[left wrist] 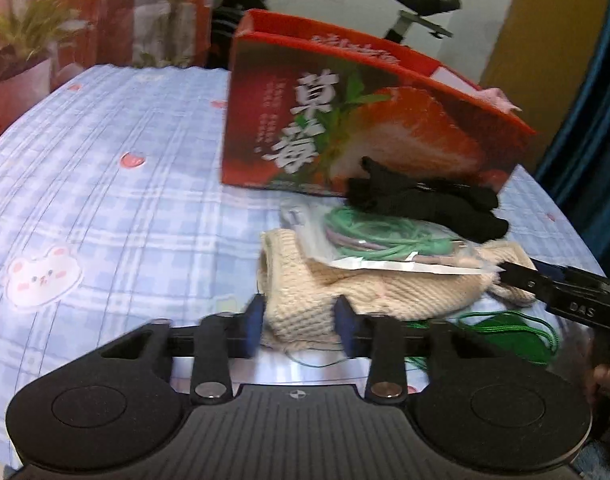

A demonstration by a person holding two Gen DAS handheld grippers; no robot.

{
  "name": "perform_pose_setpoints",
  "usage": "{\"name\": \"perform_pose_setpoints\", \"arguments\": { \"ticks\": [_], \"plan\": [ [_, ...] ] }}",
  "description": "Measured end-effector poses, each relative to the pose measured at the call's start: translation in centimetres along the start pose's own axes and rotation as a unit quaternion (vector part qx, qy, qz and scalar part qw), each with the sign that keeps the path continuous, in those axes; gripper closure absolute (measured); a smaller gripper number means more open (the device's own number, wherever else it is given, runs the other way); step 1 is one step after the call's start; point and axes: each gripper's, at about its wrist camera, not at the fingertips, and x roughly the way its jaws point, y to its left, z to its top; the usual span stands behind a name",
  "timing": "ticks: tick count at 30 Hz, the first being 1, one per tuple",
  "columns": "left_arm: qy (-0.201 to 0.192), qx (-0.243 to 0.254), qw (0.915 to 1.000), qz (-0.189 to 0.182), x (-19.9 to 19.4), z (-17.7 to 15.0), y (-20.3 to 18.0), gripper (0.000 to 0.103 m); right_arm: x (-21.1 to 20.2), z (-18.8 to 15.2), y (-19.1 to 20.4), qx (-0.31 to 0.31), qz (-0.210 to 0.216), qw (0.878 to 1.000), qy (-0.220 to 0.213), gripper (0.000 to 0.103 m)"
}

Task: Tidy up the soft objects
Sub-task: 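Grasp one end of the cream cloth with the left gripper while the right gripper grasps the other end, then lift the cream cloth with both grippers and carry it into the box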

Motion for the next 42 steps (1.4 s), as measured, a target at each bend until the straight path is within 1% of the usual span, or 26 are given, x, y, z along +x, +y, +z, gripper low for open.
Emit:
{"name": "perform_pose_setpoints", "arguments": {
  "ticks": [1, 2, 3, 5, 6, 7, 10, 17, 23, 27, 35, 40, 42],
  "plan": [
    [-0.003, 0.010, 0.9999, 0.003, -0.1, 0.0, -0.3, 0.078, -0.1, 0.0, 0.0, 0.001, 0.004, 1.000, -0.001, 0.060],
    [-0.006, 0.019, 0.9998, 0.004, -0.3, 0.0, -0.6, 0.084, -0.1, 0.0, 0.0, 0.001, 0.008, 1.000, -0.001, 0.062],
    [-0.010, 0.025, 0.9996, 0.005, -0.4, -0.1, -0.8, 0.086, -0.1, 0.0, 0.1, 0.000, 0.008, 1.000, -0.002, 0.064],
    [-0.016, 0.030, 0.9994, 0.007, -0.8, -0.2, -1.1, 0.089, -0.3, 0.0, 0.2, -0.002, 0.013, 1.000, -0.004, 0.072],
    [-0.019, 0.030, 0.9994, 0.006, -0.9, -0.1, -1.2, 0.090, -0.4, 0.0, 0.2, -0.001, 0.015, 1.000, -0.006, 0.075],
    [-0.021, 0.031, 0.9993, 0.005, -1.1, -0.1, -1.3, 0.090, -0.5, 0.1, 0.2, -0.001, 0.017, 1.000, -0.008, 0.079],
    [-0.031, 0.035, 0.9989, 0.006, -1.8, 0.1, -1.3, 0.091, -1.1, 0.4, 0.5, -0.003, 0.024, 1.000, -0.014, 0.083],
    [-0.079, 0.042, 0.9960, 0.009, -4.9, 1.0, -1.8, 0.092, -3.5, 1.6, 1.4, -0.005, 0.040, 0.998, -0.057, 0.085],
    [-0.128, 0.048, 0.9905, 0.014, -8.1, 1.7, -2.4, 0.092, -5.8, 3.0, 2.6, -0.017, 0.046, 0.994, -0.094, 0.085],
    [-0.154, 0.049, 0.9867, 0.016, -9.7, 1.7, -2.8, 0.092, -7.1, 3.6, 3.4, -0.022, 0.050, 0.992, -0.111, 0.085],
    [-0.173, 0.045, 0.9838, 0.014, -11.2, 1.3, -3.2, 0.092, -9.0, 4.0, 4.5, -0.032, 0.053, 0.989, -0.131, 0.085],
    [-0.190, 0.050, 0.9802, 0.025, -11.7, 2.4, -3.3, 0.092, -9.5, 4.8, 5.0, -0.043, 0.058, 0.987, -0.141, 0.085],
    [-0.196, 0.050, 0.9790, 0.025, -11.7, 3.5, -3.2, 0.092, -9.5, 5.5, 5.1, -0.048, 0.059, 0.987, -0.144, 0.085]
  ]
}}
